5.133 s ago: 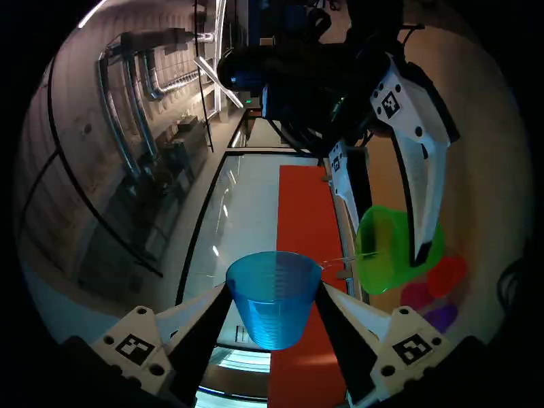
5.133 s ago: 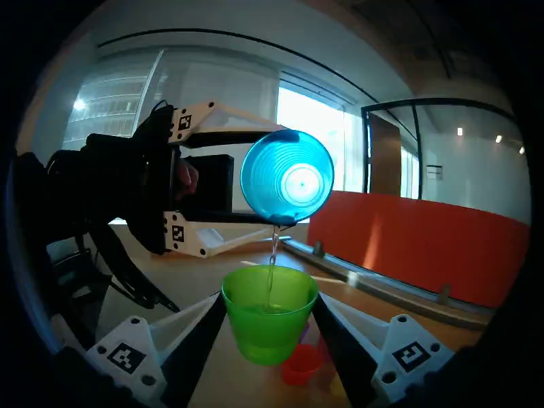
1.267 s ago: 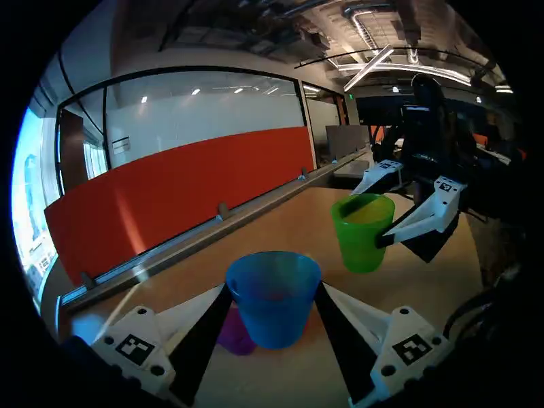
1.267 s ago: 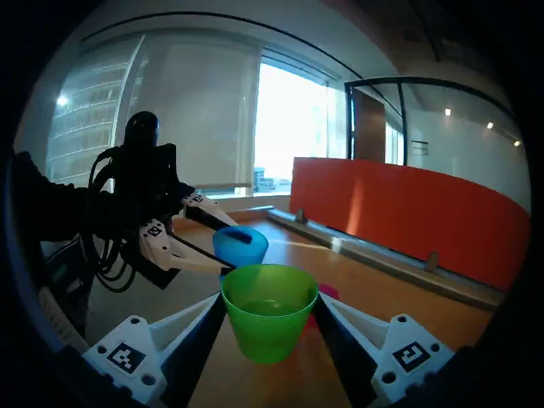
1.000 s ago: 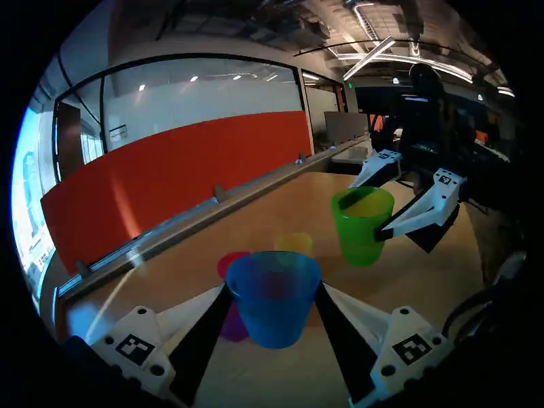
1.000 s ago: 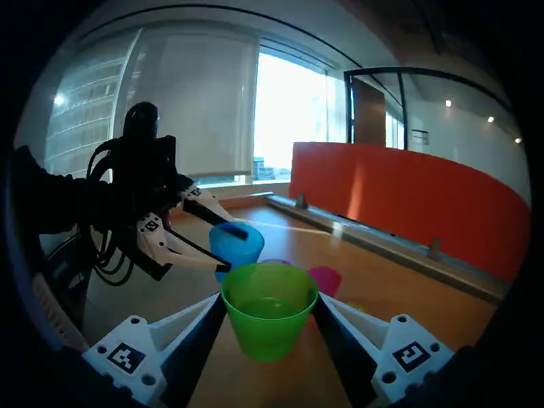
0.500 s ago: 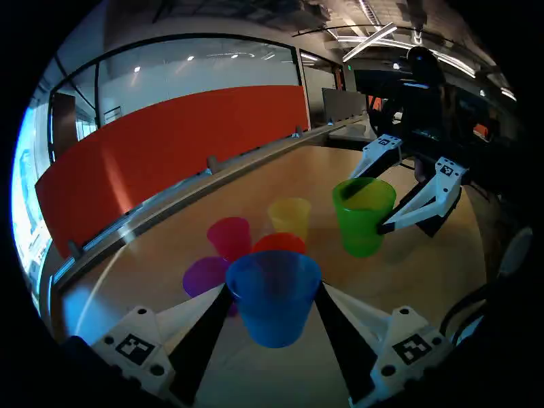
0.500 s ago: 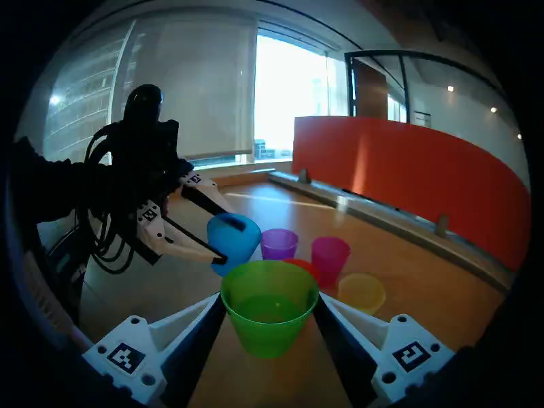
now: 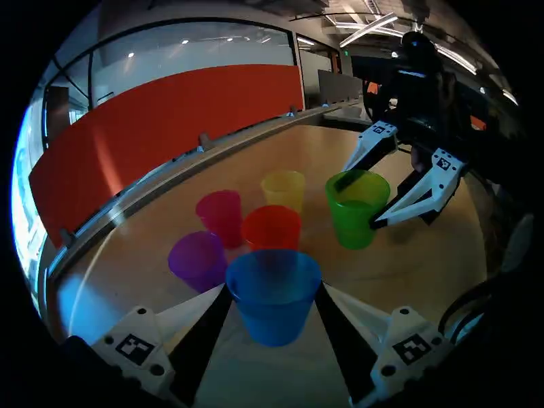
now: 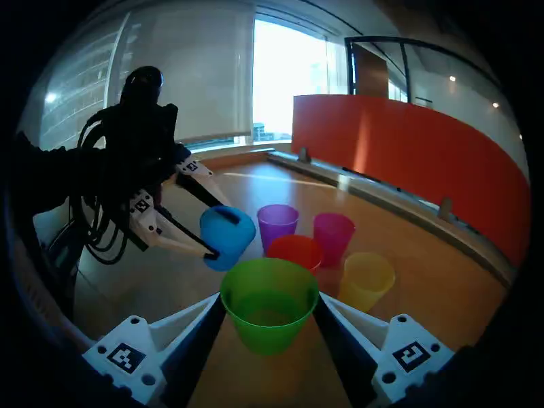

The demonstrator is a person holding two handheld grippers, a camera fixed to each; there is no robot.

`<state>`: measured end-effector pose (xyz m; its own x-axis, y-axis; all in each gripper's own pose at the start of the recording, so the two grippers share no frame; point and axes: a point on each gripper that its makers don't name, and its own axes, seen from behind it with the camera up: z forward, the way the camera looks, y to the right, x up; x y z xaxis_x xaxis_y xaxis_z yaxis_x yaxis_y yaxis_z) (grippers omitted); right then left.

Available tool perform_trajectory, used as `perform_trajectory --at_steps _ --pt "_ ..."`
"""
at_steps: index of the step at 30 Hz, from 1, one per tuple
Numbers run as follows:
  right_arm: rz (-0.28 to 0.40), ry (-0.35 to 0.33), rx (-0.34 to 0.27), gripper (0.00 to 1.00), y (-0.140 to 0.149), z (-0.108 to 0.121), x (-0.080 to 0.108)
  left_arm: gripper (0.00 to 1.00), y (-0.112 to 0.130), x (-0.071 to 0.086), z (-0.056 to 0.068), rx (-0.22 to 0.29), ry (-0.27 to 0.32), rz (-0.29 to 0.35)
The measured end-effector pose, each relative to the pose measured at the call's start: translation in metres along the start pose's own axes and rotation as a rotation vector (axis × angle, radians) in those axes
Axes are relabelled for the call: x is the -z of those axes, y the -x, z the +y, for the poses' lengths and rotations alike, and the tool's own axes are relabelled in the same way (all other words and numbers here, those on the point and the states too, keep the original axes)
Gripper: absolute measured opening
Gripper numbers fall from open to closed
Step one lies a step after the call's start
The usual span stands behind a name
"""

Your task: Pour water

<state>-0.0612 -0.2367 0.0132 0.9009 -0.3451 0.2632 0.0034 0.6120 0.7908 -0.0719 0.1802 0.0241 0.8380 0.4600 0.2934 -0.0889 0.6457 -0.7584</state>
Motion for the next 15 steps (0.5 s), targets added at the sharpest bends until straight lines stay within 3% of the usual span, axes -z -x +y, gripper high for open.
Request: perform_trajectory --at_steps 15 --pt "-0.099 0.006 0.014 0.91 0.03 0.006 -0.013 0.85 0.013 -0.014 0.01 -0.01 0.036 -0.052"
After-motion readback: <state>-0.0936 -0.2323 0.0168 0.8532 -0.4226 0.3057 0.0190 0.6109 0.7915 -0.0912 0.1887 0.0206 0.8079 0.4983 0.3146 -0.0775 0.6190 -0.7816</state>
